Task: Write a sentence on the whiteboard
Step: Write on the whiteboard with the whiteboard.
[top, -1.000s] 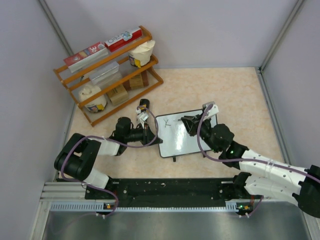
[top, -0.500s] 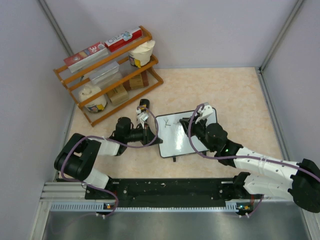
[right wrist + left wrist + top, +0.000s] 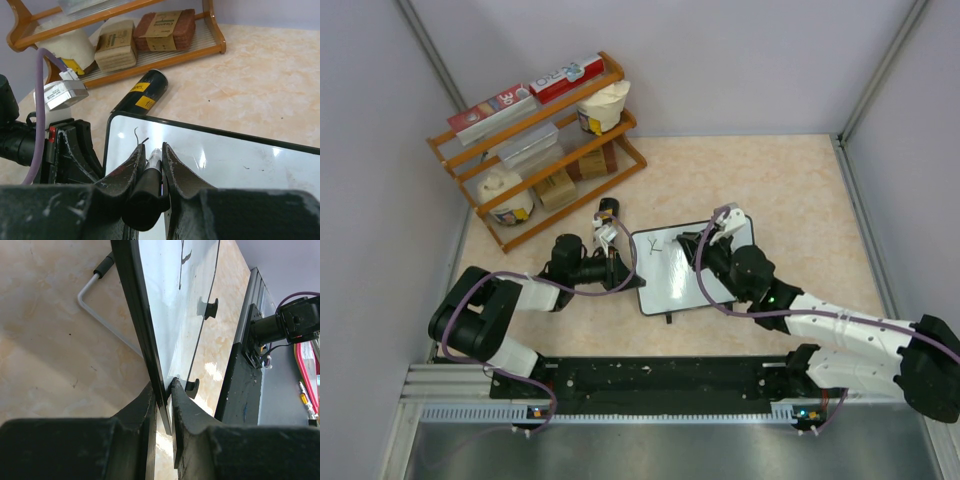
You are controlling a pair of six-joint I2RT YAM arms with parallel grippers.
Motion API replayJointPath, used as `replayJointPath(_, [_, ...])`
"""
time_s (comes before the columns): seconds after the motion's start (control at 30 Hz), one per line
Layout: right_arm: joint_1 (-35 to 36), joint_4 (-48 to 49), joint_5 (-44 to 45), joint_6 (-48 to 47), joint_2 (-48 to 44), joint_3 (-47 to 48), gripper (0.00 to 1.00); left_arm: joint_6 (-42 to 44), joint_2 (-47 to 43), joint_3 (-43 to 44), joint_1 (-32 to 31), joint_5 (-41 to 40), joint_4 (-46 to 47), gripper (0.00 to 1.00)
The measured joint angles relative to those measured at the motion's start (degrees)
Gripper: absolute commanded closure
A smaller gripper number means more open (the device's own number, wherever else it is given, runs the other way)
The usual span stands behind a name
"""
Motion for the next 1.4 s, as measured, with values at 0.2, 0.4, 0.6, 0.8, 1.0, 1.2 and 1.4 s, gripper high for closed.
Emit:
replayJointPath(0.2, [0.0, 0.42, 0.33, 0.11, 1.75, 0.02, 1.0, 0.02, 0.0, 0.0, -0.02, -0.04, -0.04, 1.0])
replayJointPath(0.4, [0.0, 0.96, 0.68, 0.24, 2.01, 0.02, 1.0, 0.02, 0.02, 0.0, -0.07, -0.04, -0.04, 1.0])
replayJointPath(0.6, [0.0, 0.79, 0.7, 0.61, 1.81, -0.09, 1.0, 0.02, 0.02, 0.0, -0.07, -0.04, -0.04, 1.0])
replayJointPath(0.8, [0.0, 0.35, 0.59, 0.81, 1.2, -0.5, 1.0, 0.04, 0.02, 0.02, -0.11, -0.04, -0.02, 1.0])
replayJointPath(1.0, [0.0, 0.11, -0.13, 1.33, 0.26, -1.75, 1.0, 0.17, 0.02, 0.11, -0.2, -0.22, -0.24, 1.0])
replayJointPath(1.2, [0.0, 0.22, -1.01, 1.77, -0.22, -2.84, 1.0, 0.24, 0.2, 0.31, -0.26, -0.22, -0.42, 1.0])
replayJointPath(1.4, [0.0, -0.24, -1.36, 1.75, -0.9, -2.89, 1.0, 0.37, 0.42, 0.63, -0.48, -0.2, -0.44, 1.0])
